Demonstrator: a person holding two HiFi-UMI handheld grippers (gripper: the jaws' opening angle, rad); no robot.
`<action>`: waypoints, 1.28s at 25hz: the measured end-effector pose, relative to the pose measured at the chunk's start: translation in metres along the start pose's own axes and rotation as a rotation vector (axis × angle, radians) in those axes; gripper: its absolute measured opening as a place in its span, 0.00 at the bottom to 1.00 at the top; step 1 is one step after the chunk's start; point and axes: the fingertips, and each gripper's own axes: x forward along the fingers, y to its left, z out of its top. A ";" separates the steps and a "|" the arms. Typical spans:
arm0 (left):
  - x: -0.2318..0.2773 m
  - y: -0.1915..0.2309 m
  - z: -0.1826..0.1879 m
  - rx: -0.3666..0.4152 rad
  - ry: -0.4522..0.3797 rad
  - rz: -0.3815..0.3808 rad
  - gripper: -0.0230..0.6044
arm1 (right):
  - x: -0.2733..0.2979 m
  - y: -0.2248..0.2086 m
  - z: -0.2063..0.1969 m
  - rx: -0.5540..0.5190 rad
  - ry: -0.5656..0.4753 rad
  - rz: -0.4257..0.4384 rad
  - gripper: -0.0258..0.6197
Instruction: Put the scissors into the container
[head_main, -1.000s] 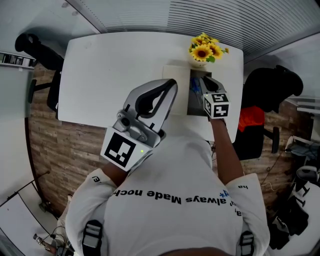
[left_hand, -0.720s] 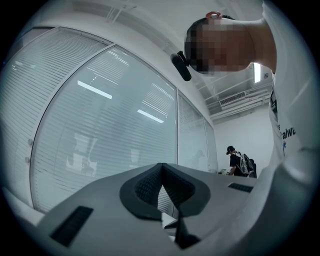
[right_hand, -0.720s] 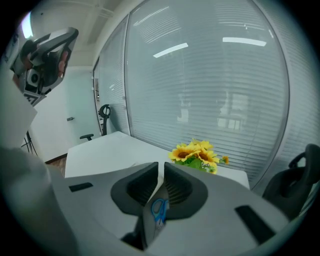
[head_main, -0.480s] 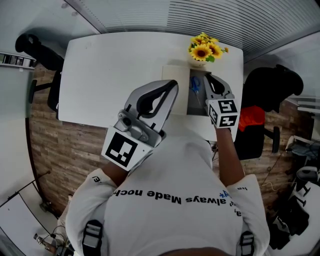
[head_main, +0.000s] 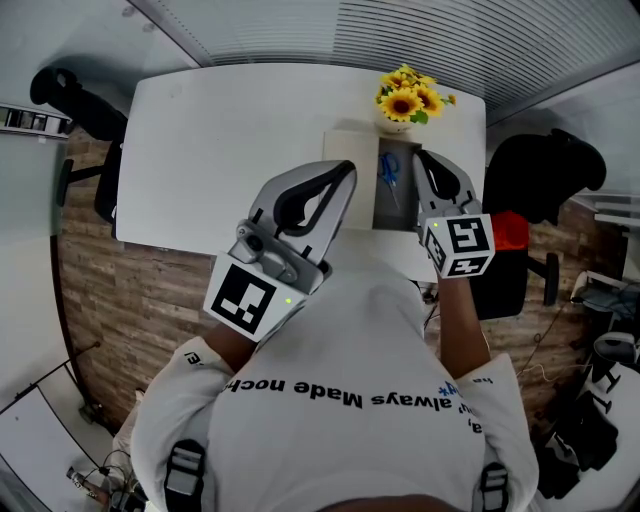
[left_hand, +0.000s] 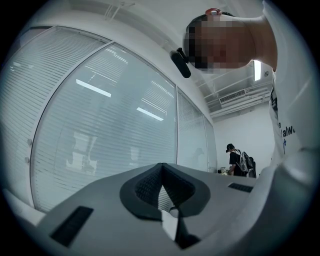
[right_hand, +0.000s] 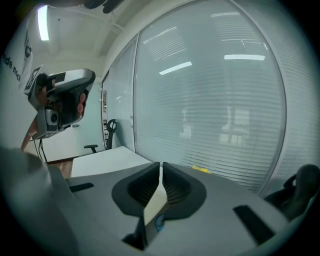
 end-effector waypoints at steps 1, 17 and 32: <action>0.000 0.000 0.000 0.000 0.000 0.000 0.07 | -0.003 0.001 0.004 -0.003 -0.008 0.001 0.08; 0.005 -0.001 -0.005 0.007 0.003 -0.001 0.07 | -0.048 0.016 0.057 -0.044 -0.126 0.027 0.07; 0.006 0.002 -0.005 0.004 -0.005 0.007 0.07 | -0.087 0.028 0.100 -0.071 -0.210 0.044 0.06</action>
